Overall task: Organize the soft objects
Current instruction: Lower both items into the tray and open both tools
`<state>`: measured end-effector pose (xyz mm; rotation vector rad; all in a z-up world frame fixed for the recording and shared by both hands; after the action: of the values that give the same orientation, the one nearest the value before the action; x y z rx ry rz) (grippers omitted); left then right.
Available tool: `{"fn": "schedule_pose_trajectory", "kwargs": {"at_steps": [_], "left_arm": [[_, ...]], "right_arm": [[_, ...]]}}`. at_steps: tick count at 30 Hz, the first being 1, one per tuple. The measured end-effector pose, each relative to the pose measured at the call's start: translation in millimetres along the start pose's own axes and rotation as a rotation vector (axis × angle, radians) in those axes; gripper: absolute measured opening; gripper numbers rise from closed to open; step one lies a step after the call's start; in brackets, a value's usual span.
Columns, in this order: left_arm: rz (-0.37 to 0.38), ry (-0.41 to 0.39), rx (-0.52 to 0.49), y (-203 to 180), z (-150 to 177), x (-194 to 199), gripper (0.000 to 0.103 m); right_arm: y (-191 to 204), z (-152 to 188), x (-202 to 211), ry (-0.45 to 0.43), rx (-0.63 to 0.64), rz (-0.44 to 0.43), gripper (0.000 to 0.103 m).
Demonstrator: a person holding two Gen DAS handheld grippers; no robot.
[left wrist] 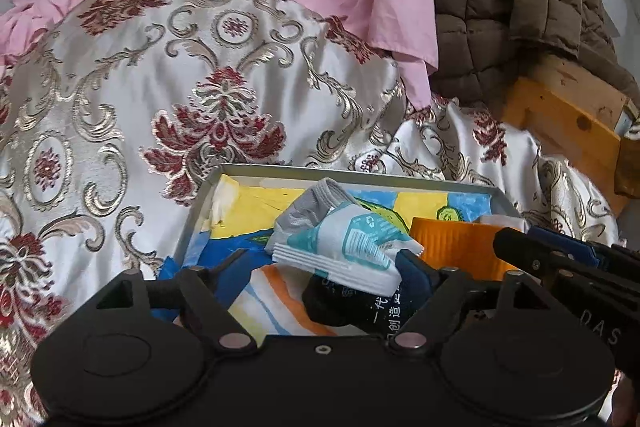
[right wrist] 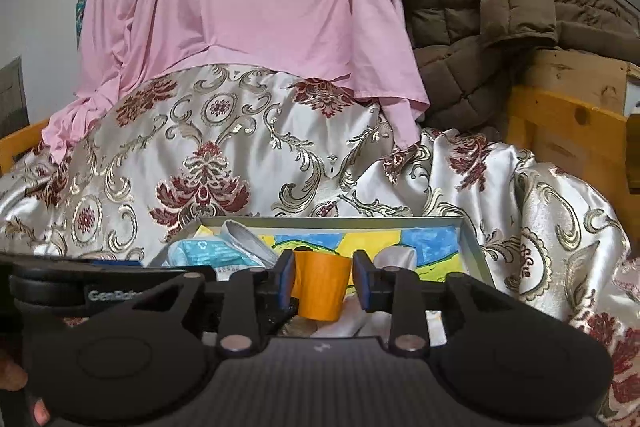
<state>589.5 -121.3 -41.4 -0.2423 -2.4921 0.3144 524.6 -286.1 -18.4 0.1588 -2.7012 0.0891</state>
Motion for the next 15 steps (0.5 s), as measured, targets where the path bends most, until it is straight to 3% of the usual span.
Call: {"fn": "schedule_pose_trajectory", "kwargs": {"at_steps": [4,15], "left_arm": [[-0.023,-0.046,0.016,4,-1,22,0.089],[-0.037,-0.15,0.025,6,-8,103,0.099]], "right_arm": [[0,-5,19,-0.024,-0.011,0.019,0.056],[9,-14,93,-0.08,-0.047,0.036,0.08]]}}
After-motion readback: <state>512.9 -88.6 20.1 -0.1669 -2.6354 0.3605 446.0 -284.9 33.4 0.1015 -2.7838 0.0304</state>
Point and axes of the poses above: each gripper's, at about its wrist camera, not at the fingertips, and x roughly against the way its jaws point, y to its left, z to its underside, the point moved 2 cm from there along -x, roughly the way its jaws point, and after that the axes turned 6 degrees about x, right-handed, at the moved point
